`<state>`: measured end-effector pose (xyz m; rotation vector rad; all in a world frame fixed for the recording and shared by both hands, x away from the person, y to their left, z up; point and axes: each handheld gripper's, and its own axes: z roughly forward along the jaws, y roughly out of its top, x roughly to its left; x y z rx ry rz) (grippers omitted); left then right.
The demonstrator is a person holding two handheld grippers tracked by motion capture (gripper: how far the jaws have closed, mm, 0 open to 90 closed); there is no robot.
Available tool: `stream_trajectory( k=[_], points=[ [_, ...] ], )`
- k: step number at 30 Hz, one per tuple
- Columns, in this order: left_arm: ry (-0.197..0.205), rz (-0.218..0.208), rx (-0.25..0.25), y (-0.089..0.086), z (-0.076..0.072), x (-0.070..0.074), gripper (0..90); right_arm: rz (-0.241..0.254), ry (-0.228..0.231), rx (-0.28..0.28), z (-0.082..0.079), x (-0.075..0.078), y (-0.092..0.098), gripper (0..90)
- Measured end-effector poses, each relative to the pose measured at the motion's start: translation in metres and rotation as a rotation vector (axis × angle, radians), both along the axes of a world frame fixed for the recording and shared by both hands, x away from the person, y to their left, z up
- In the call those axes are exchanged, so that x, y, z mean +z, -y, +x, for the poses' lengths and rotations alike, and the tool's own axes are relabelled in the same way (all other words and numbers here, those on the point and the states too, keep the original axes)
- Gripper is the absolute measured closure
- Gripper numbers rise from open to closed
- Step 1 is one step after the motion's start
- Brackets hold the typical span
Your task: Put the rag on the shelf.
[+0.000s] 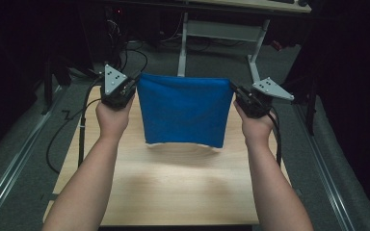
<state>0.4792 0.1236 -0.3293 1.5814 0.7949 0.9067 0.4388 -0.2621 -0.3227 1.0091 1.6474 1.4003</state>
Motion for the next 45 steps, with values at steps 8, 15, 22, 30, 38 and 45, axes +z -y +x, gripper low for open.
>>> stream_trajectory(
  k=[8,15,22,30,38,45],
  points=[
    [-0.076,0.033,0.031,0.004,0.026,-0.018,88.9,-0.033,-0.056,-0.028,0.029,-0.014,-0.005,89.3],
    [-0.182,0.072,0.037,0.005,0.042,-0.052,88.8,-0.075,-0.143,-0.040,0.051,-0.040,-0.009,89.3],
    [-0.286,0.085,0.010,0.005,0.047,-0.088,88.8,-0.125,-0.196,-0.041,0.056,-0.061,-0.011,89.3],
    [-0.340,0.086,-0.019,0.006,0.043,-0.110,88.8,-0.111,-0.256,-0.030,0.057,-0.085,-0.009,89.3],
    [-0.378,0.083,-0.044,0.006,0.036,-0.127,88.8,-0.099,-0.290,-0.014,0.054,-0.106,-0.008,89.3],
    [-0.416,0.075,-0.060,0.004,0.033,-0.142,88.7,-0.107,-0.321,0.002,0.052,-0.118,-0.011,89.2]
  ],
)
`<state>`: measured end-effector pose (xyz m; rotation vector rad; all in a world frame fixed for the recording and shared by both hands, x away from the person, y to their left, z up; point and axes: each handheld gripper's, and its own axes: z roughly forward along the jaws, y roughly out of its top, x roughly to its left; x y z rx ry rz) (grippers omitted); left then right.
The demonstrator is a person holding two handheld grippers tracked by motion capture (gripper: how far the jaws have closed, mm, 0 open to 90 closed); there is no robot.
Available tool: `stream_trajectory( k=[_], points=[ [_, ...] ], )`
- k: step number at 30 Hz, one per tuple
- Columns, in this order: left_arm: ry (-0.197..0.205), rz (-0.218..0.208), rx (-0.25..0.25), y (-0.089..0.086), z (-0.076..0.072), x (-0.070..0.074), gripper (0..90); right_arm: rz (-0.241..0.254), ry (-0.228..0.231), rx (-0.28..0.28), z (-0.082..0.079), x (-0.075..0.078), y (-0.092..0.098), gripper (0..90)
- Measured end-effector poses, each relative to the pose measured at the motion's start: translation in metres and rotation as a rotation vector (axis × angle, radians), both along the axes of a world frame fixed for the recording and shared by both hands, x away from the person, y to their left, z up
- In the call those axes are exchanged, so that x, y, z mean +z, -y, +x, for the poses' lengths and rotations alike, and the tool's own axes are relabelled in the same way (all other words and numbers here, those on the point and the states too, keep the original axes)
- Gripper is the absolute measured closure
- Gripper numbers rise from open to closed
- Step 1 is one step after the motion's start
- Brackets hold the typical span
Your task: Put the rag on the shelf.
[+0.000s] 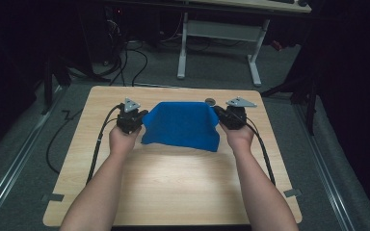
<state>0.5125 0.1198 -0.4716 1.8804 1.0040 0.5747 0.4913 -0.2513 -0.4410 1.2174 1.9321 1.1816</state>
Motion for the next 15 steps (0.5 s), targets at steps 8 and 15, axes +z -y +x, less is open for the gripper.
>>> stream_trajectory(
  k=[8,15],
  points=[
    [-0.034,0.004,-0.015,0.002,-0.006,-0.017,88.7,0.023,-0.022,-0.002,-0.002,-0.014,0.002,89.2],
    [-0.049,0.007,-0.016,0.000,-0.011,-0.027,88.6,0.012,-0.046,-0.002,-0.003,-0.023,0.003,89.1]
  ],
)
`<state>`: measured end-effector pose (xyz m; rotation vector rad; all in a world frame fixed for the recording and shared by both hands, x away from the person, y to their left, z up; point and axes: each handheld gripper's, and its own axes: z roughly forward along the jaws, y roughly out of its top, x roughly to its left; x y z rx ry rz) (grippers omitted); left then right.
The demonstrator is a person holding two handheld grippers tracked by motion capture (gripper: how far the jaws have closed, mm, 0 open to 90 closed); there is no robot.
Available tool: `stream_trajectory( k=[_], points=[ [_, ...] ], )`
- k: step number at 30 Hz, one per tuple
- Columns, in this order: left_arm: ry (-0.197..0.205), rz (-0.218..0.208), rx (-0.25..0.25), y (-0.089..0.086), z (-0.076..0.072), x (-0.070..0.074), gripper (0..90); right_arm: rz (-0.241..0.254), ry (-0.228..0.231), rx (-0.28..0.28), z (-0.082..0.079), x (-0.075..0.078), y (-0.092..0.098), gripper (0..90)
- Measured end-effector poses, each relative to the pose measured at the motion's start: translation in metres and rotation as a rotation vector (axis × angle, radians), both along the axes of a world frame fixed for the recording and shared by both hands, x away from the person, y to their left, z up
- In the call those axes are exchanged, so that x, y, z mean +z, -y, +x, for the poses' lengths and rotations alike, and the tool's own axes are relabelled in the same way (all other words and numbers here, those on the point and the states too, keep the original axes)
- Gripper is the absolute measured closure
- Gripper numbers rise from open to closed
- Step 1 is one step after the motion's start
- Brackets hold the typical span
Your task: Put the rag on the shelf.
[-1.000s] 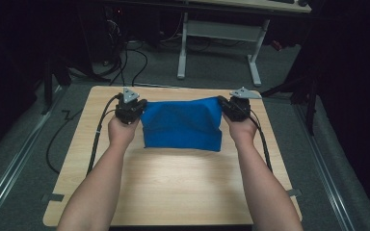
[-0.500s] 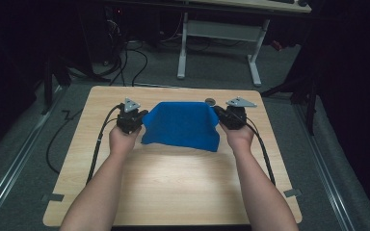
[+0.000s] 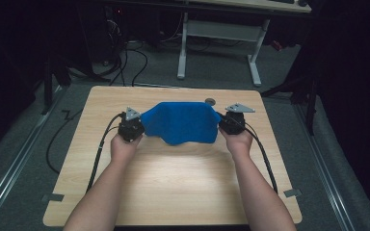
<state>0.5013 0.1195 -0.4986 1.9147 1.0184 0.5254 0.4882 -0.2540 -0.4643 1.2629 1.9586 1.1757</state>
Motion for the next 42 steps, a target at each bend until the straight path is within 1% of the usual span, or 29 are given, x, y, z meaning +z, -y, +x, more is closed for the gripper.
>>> stream_trajectory(
  k=[2,5,7,10,13,19,29,30,31,32,33,35,36,39,42],
  points=[
    [-0.005,-0.006,0.001,0.000,-0.001,-0.002,88.6,0.001,0.002,0.001,-0.001,-0.002,0.000,89.1],
    [-0.017,0.009,-0.005,0.000,-0.002,-0.004,88.5,0.003,-0.006,-0.001,-0.002,-0.007,0.001,89.1],
    [-0.011,0.017,-0.007,0.001,-0.004,-0.006,88.5,0.002,-0.018,-0.004,-0.003,-0.011,0.002,89.1],
    [-0.016,0.008,-0.004,0.001,-0.006,-0.008,88.3,0.002,-0.034,-0.004,-0.004,-0.015,0.003,89.1],
    [-0.018,0.007,-0.004,0.000,-0.008,-0.010,88.3,-0.002,-0.036,0.001,-0.004,-0.018,0.002,89.0],
    [-0.024,-0.011,0.001,-0.002,-0.009,-0.011,87.8,-0.007,-0.036,0.004,-0.005,-0.019,0.000,88.8],
    [-0.025,-0.015,0.004,-0.003,-0.009,-0.010,85.4,-0.010,-0.034,-0.002,-0.007,-0.018,0.001,88.1],
    [-0.028,-0.018,0.002,-0.003,-0.009,-0.009,84.1,-0.012,-0.031,-0.002,-0.007,-0.017,0.001,86.9],
    [-0.031,-0.020,0.000,-0.004,-0.009,-0.009,81.5,-0.012,-0.031,-0.004,-0.007,-0.017,0.002,83.7],
    [-0.034,-0.020,0.002,-0.004,-0.009,-0.010,77.2,-0.009,-0.033,-0.008,-0.007,-0.017,0.002,80.1],
    [-0.037,-0.018,0.007,-0.004,-0.009,-0.010,73.3,-0.010,-0.035,-0.017,-0.007,-0.017,0.003,78.3],
    [-0.037,-0.025,0.024,-0.007,-0.009,-0.010,68.6,-0.010,-0.037,-0.027,-0.008,-0.017,0.005,76.9],
    [-0.034,-0.028,0.031,-0.009,-0.009,-0.009,66.5,-0.008,-0.024,-0.030,-0.008,-0.017,0.007,75.9],
    [-0.028,-0.037,0.055,-0.013,-0.009,-0.008,61.1,0.001,-0.021,-0.054,-0.010,-0.017,0.011,71.5],
    [-0.025,-0.038,0.071,-0.018,-0.009,-0.006,58.5,0.000,-0.026,-0.073,-0.010,-0.016,0.017,67.7]
  ],
)
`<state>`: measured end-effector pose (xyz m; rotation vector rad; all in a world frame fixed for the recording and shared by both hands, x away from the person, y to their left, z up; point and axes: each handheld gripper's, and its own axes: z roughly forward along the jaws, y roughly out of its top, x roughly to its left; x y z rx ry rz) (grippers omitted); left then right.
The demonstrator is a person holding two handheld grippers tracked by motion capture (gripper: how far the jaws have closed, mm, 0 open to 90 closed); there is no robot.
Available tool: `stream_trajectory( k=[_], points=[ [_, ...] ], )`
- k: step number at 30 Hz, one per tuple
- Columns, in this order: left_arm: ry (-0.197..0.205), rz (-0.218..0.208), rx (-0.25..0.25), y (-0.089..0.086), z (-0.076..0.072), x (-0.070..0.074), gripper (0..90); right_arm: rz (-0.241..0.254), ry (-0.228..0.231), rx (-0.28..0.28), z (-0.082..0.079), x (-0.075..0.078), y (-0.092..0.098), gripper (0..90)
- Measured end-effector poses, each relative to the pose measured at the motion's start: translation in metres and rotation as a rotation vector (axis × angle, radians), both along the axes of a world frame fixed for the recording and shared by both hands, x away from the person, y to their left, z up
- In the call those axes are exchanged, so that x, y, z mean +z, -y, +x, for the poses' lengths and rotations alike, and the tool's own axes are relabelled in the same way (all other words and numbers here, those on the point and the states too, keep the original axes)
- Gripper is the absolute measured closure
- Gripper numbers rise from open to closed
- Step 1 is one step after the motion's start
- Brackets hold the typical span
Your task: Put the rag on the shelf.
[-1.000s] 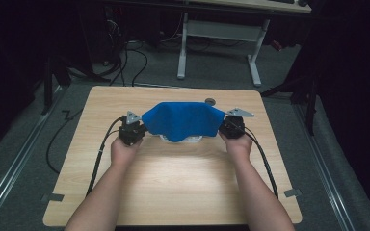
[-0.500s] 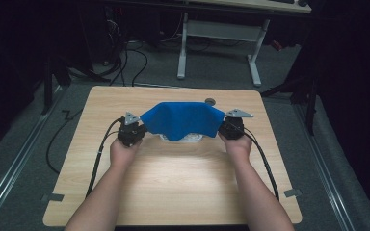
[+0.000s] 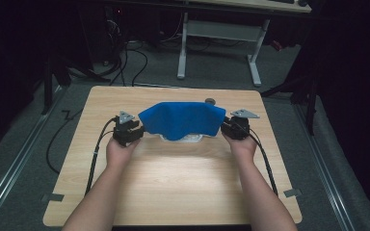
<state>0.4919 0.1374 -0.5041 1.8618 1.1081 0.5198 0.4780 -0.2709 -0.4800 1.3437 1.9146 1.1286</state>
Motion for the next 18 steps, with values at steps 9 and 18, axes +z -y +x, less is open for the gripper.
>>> stream_trajectory(
  k=[9,18],
  points=[
    [0.007,-0.031,0.030,-0.018,-0.004,0.003,53.9,-0.010,0.018,-0.022,-0.004,0.010,0.013,64.6],
    [-0.015,-0.037,0.066,-0.040,-0.008,-0.002,52.8,-0.026,0.029,-0.047,-0.011,0.013,0.024,64.7]
  ],
)
